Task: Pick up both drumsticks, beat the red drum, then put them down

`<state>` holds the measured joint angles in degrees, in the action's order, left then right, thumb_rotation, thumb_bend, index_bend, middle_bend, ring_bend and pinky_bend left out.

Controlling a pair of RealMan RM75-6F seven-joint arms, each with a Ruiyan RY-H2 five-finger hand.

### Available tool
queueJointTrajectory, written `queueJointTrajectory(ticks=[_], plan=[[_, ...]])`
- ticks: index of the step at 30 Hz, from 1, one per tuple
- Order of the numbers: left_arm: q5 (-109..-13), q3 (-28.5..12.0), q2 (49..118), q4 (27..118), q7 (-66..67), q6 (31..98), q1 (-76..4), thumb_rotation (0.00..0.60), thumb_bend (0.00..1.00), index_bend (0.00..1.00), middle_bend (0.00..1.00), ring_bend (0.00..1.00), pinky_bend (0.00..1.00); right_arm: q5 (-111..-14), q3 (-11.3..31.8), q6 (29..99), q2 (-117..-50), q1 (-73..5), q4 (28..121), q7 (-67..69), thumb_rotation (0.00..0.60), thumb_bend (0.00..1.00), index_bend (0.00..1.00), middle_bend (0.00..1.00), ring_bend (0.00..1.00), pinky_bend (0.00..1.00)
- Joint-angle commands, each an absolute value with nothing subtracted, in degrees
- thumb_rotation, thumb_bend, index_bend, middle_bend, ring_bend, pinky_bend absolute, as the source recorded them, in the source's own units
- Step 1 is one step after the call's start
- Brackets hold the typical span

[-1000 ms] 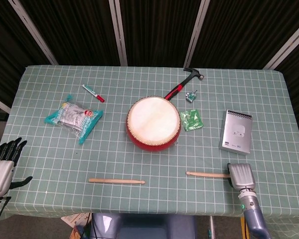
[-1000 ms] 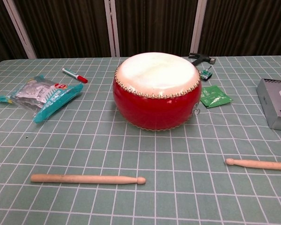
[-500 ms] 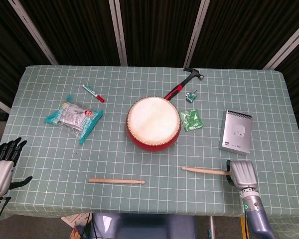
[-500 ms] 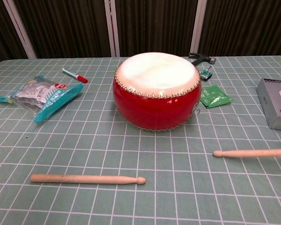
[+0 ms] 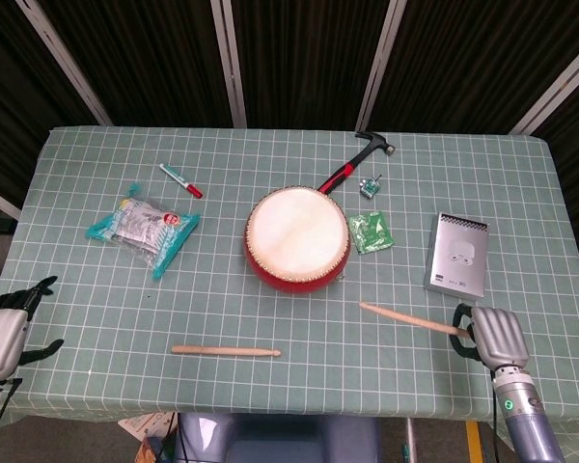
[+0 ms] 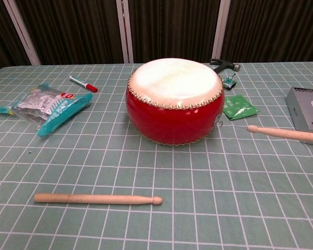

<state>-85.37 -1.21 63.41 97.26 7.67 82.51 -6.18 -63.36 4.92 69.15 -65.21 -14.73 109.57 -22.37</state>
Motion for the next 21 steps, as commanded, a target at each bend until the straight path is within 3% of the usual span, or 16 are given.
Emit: queueJointTrajectory(ticks=[1,5,9,13,21], plan=[[-85.6,-1.6,63.4,97.7,9.3,81.9,-7.0,0.6,0.17,0.26,0.62,0.65,0.71,-63.4,4.8,69.1,-65.1,-14.8,109.7,-22.2,0.6,0.55,0.92,1.0,1.0,1.0],[-84.4,-2.3,63.2,99.4,12.7,78.9,-9.1,0.6,0.17,0.32,0.77,0.8,0.83,-63.3,4.7,69.2,-65.1,-14.9,109.6,-21.8,0.6,0.55,0.92,1.0,1.0,1.0],[-82.6,-3.5,63.9,101.7,16.1,74.6,-12.2,0.6,0.17,0.45,0.97,0.98,0.98,-62.6,4.7,69.2,-65.2,-15.0,109.2,-21.7,0.6,0.55,0.92,1.0,1.0,1.0],[-78.5,-4.3,64.9,105.7,19.7,68.6,-15.6,0.6,0.18,0.5,1.0,1.0,1.0,-61.6,4.8,69.1,-65.5,-15.3,108.7,-21.8,0.6,0.55,0.92,1.0,1.0,1.0],[-63.1,-4.7,67.2,113.3,28.8,59.6,-21.4,0.6,0.19,0.5,1.0,1.0,1.0,-60.5,5.0,69.1,-65.9,-15.8,107.9,-21.8,0.6,0.55,0.92,1.0,1.0,1.0]])
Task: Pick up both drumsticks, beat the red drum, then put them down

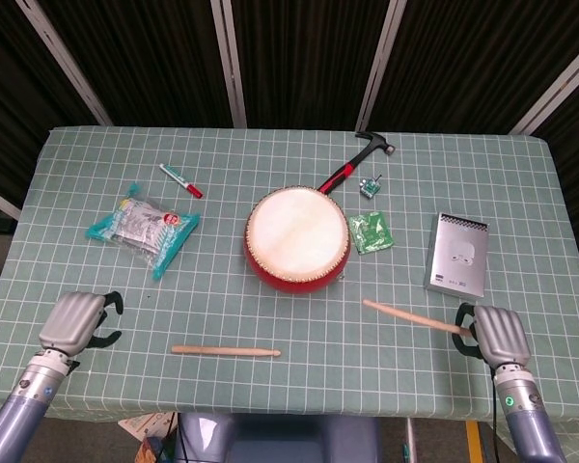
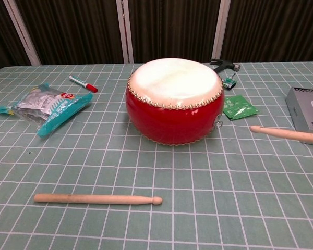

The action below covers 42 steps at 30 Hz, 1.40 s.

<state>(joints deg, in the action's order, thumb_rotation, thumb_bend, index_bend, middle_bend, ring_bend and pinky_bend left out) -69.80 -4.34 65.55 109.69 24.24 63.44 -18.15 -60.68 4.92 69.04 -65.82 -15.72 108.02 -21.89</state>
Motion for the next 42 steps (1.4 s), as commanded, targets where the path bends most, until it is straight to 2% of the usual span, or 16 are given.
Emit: queueJointTrajectory(ticks=[1,14,27,42], plan=[[-61.6,-4.7,67.8,113.6,29.9,59.3,-22.0,0.6,0.19,0.49,1.0,1.0,1.0,-60.4,5.0,69.0,-65.8,-15.8,107.8,-21.7,0.6,0.55,0.92,1.0,1.0,1.0],[-51.2,-3.1,77.0,111.5,41.0,61.2,-28.1,0.6,0.2,0.48,1.0,1.0,1.0,-57.8,5.4,68.4,-65.9,-16.5,106.9,-21.3,0.6,0.55,0.92,1.0,1.0,1.0],[-49.9,-0.6,83.2,109.0,43.8,63.0,-30.4,0.6,0.25,0.46,1.0,1.0,1.0,-54.6,5.9,68.3,-66.1,-17.1,106.0,-21.6,0.6,0.55,0.92,1.0,1.0,1.0],[-48.5,0.5,87.3,106.0,43.5,63.6,-32.0,0.6,0.25,0.48,1.0,1.0,1.0,-51.4,6.6,68.0,-66.0,-17.8,105.1,-21.4,0.6,0.55,0.92,1.0,1.0,1.0]])
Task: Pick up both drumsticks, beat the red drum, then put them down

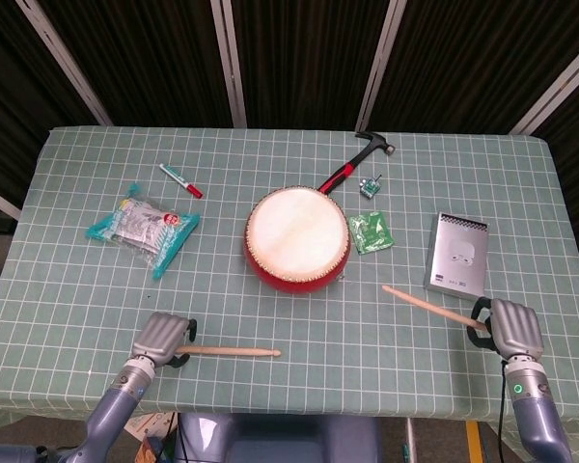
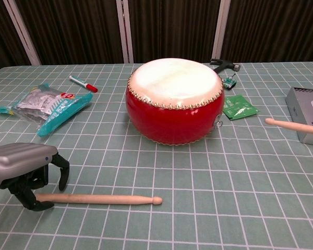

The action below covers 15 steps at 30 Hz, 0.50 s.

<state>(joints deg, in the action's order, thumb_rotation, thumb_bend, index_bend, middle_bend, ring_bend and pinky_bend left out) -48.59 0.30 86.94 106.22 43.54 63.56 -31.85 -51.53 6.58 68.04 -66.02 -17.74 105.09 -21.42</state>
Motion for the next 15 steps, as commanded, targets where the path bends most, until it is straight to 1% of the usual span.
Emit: queueJointTrajectory(ticks=[1,5,8,11,12,15], plan=[[-48.4,0.6,87.5,105.8,43.5,63.6,-32.1,0.6,0.25,0.48,1.0,1.0,1.0,-51.2,6.6,68.0,-66.0,-17.8,105.1,-21.5,0.6,0.55,0.92,1.0,1.0,1.0],[-47.9,0.8,88.2,105.2,43.4,63.7,-32.4,0.6,0.27,0.48,1.0,1.0,1.0,-50.5,6.7,68.0,-65.9,-18.0,105.0,-21.5,0.6,0.55,0.92,1.0,1.0,1.0],[-47.5,0.9,88.7,104.7,43.4,63.8,-32.5,0.6,0.31,0.5,1.0,1.0,1.0,-50.2,6.7,67.9,-65.9,-18.1,105.0,-21.5,0.6,0.55,0.92,1.0,1.0,1.0],[-47.0,1.0,89.2,104.3,43.3,63.9,-32.7,0.6,0.42,0.6,1.0,1.0,1.0,-50.0,6.7,68.0,-65.8,-18.1,105.1,-21.3,0.6,0.55,0.92,1.0,1.0,1.0],[-46.9,1.0,89.3,104.2,43.2,64.0,-32.7,0.6,0.45,0.64,1.0,1.0,1.0,-50.0,6.7,68.0,-65.8,-18.2,105.1,-21.3,0.6,0.55,0.92,1.0,1.0,1.0],[-47.8,1.1,89.7,104.0,42.6,64.7,-32.5,0.6,0.49,0.72,1.0,1.0,1.0,-49.9,6.6,67.9,-65.7,-18.2,105.1,-21.1,0.6,0.55,0.92,1.0,1.0,1.0]])
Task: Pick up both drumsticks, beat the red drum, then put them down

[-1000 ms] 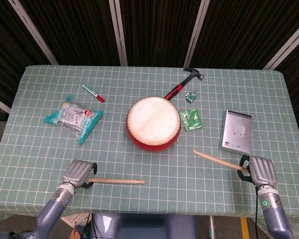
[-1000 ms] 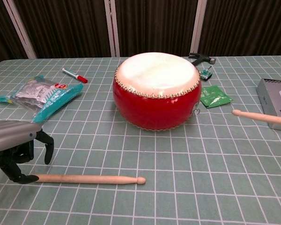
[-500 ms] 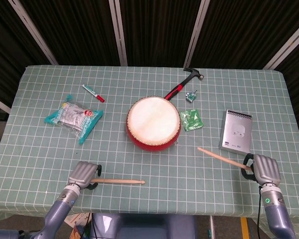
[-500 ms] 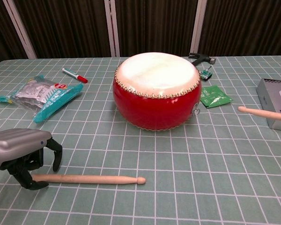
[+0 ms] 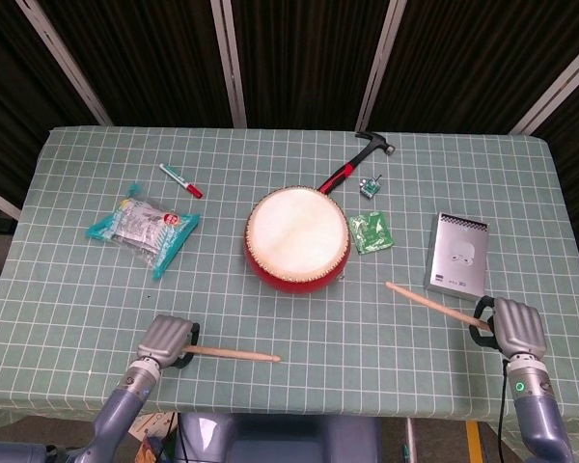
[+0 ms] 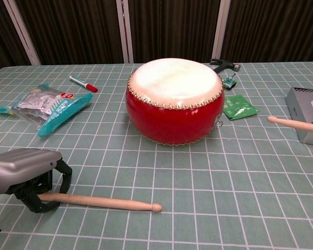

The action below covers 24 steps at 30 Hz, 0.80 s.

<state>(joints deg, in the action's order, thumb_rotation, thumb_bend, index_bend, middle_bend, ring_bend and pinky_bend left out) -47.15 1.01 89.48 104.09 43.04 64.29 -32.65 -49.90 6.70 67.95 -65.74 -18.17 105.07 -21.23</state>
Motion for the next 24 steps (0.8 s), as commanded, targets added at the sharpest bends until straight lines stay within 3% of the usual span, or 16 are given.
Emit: queueJointTrajectory(ticks=[1,9,24], plan=[[-48.3,1.1,89.6,103.9,42.3,65.0,-32.4,0.6,0.49,0.73,1.0,1.0,1.0,-50.0,6.6,68.0,-65.7,-18.1,105.1,-21.1,0.6,0.55,0.92,1.0,1.0,1.0],[-55.2,0.6,85.8,106.5,37.8,69.0,-30.7,0.6,0.5,0.74,1.0,1.0,1.0,-49.7,6.9,67.5,-65.0,-18.0,106.0,-19.4,0.6,0.56,0.92,1.0,1.0,1.0],[-73.9,-2.9,69.2,110.1,16.1,78.4,-24.9,0.6,0.49,0.74,1.0,1.0,1.0,-51.5,6.8,70.0,-65.5,-17.6,108.4,-19.5,0.6,0.56,0.92,1.0,1.0,1.0]])
